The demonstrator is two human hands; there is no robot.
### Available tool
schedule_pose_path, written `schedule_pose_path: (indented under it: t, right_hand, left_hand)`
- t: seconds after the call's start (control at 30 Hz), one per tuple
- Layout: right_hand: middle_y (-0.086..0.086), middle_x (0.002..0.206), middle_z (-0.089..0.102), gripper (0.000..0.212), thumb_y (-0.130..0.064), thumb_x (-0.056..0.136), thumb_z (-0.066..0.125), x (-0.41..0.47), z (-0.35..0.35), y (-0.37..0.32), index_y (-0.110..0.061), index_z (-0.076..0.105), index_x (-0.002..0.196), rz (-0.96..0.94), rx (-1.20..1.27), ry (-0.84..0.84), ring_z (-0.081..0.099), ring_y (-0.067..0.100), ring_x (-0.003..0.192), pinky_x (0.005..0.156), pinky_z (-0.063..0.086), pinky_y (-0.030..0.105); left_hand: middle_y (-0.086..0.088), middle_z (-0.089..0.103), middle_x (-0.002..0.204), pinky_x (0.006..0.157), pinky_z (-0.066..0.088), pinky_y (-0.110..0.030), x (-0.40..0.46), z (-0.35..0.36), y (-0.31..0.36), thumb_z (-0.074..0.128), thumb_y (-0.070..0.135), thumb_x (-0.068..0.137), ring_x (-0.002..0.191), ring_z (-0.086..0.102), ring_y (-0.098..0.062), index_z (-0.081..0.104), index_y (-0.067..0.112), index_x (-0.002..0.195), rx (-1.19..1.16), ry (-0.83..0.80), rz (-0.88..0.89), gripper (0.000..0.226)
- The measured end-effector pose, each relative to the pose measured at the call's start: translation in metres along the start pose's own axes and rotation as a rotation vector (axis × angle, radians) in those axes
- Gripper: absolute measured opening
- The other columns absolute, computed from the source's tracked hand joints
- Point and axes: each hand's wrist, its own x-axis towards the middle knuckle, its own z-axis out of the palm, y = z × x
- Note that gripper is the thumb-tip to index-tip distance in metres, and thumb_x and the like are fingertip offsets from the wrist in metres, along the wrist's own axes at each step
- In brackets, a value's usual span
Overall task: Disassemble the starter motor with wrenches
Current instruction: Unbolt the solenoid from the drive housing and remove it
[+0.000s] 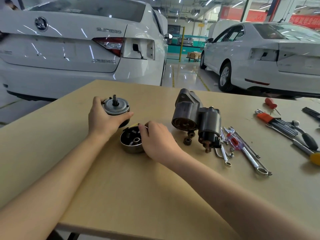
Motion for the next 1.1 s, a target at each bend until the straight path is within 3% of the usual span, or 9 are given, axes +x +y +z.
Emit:
schedule_pose_path:
  t: [0.2, 0.37, 0.53, 0.67, 0.77, 0.87, 0.93, 1.03, 1.1]
  right_hand:
    - [0.005, 0.109, 0.057, 0.043, -0.043, 0.101, 0.035, -0.016, -0.033, 0.017, -0.012, 0.058, 0.120, -0.105, -0.083, 0.160, 0.056, 0.024, 0.098, 0.077, 0.039, 0.032]
    - [-0.009, 0.092, 0.064, 0.022, -0.021, 0.098, 0.048, -0.035, -0.060, 0.047, -0.016, 0.069, 0.104, -0.147, 0.201, 0.346, 0.056, 0.004, 0.077, 0.070, 0.042, 0.022]
    - [-0.018, 0.075, 0.063, 0.020, -0.019, 0.097, 0.050, -0.040, -0.067, 0.056, -0.023, 0.070, 0.097, -0.115, 0.360, 0.386, 0.051, -0.006, 0.054, 0.056, 0.035, 0.015]
    - [-0.013, 0.080, 0.063, 0.018, -0.015, 0.094, 0.056, -0.043, -0.062, 0.053, -0.020, 0.067, 0.106, -0.170, 0.295, 0.355, 0.053, 0.002, 0.058, 0.057, 0.038, 0.013]
    - [-0.007, 0.081, 0.061, 0.025, -0.013, 0.088, 0.063, -0.044, -0.060, 0.050, -0.020, 0.064, 0.112, -0.260, 0.241, 0.395, 0.053, 0.007, 0.061, 0.059, 0.038, 0.010]
    - [-0.009, 0.089, 0.064, 0.033, -0.035, 0.084, 0.063, -0.045, -0.063, 0.047, -0.026, 0.061, 0.116, -0.291, 0.424, 0.373, 0.061, 0.007, 0.077, 0.065, 0.045, 0.013]
    - [-0.014, 0.102, 0.067, 0.051, -0.056, 0.078, 0.055, -0.042, -0.067, 0.046, -0.029, 0.060, 0.120, -0.218, 0.623, 0.266, 0.063, 0.002, 0.096, 0.080, 0.051, 0.017]
    - [-0.012, 0.125, 0.063, 0.077, -0.071, 0.067, 0.048, -0.036, -0.076, 0.047, -0.029, 0.055, 0.130, -0.058, 0.815, 0.089, 0.056, 0.004, 0.118, 0.107, 0.040, 0.034]
    - [-0.003, 0.124, 0.066, 0.074, -0.071, 0.070, 0.050, -0.038, -0.080, 0.048, -0.024, 0.060, 0.126, -0.018, 0.988, -0.018, 0.059, 0.011, 0.117, 0.106, 0.041, 0.034]
  left_hand:
    - [0.005, 0.059, 0.101, 0.080, 0.038, -0.022, -0.004, 0.000, 0.002, 0.095, 0.018, 0.053, 0.094, 0.055, -0.017, 0.057, 0.013, 0.112, 0.129, -0.118, 0.190, 0.071]
    - [-0.006, 0.064, 0.118, 0.089, 0.038, -0.027, 0.000, 0.005, 0.006, 0.094, 0.015, 0.054, 0.112, 0.055, -0.029, 0.060, 0.011, 0.123, 0.200, -0.116, 0.221, 0.077]
    - [-0.013, 0.055, 0.135, 0.102, 0.032, -0.027, 0.005, -0.004, -0.001, 0.094, 0.019, 0.056, 0.128, 0.045, -0.030, 0.046, 0.011, 0.143, 0.243, -0.101, 0.176, 0.100]
    - [-0.005, 0.062, 0.122, 0.093, 0.037, -0.023, 0.004, -0.006, -0.001, 0.094, 0.022, 0.056, 0.115, 0.056, -0.024, 0.057, 0.014, 0.127, 0.165, -0.027, 0.144, 0.081]
    - [0.000, 0.066, 0.107, 0.087, 0.046, -0.019, 0.001, -0.013, 0.015, 0.092, 0.022, 0.061, 0.094, 0.061, -0.005, 0.064, 0.017, 0.113, -0.063, 0.023, 0.147, 0.060]
    - [0.010, 0.066, 0.099, 0.089, 0.052, -0.026, -0.012, -0.021, 0.043, 0.088, 0.034, 0.058, 0.089, 0.061, 0.001, 0.063, 0.029, 0.105, -0.319, -0.003, 0.172, 0.054]
    - [0.015, 0.067, 0.100, 0.089, 0.050, -0.022, -0.030, -0.020, 0.065, 0.080, 0.045, 0.053, 0.092, 0.062, 0.001, 0.062, 0.033, 0.110, -0.374, -0.068, 0.212, 0.061]
    - [0.017, 0.065, 0.100, 0.084, 0.045, -0.008, -0.068, -0.003, 0.091, 0.075, 0.047, 0.054, 0.089, 0.061, 0.009, 0.056, 0.026, 0.120, -0.340, -0.285, 0.331, 0.073]
    - [0.023, 0.065, 0.099, 0.082, 0.041, -0.003, -0.094, 0.013, 0.101, 0.081, 0.039, 0.054, 0.090, 0.061, 0.012, 0.051, 0.026, 0.127, -0.345, -0.446, 0.364, 0.081]
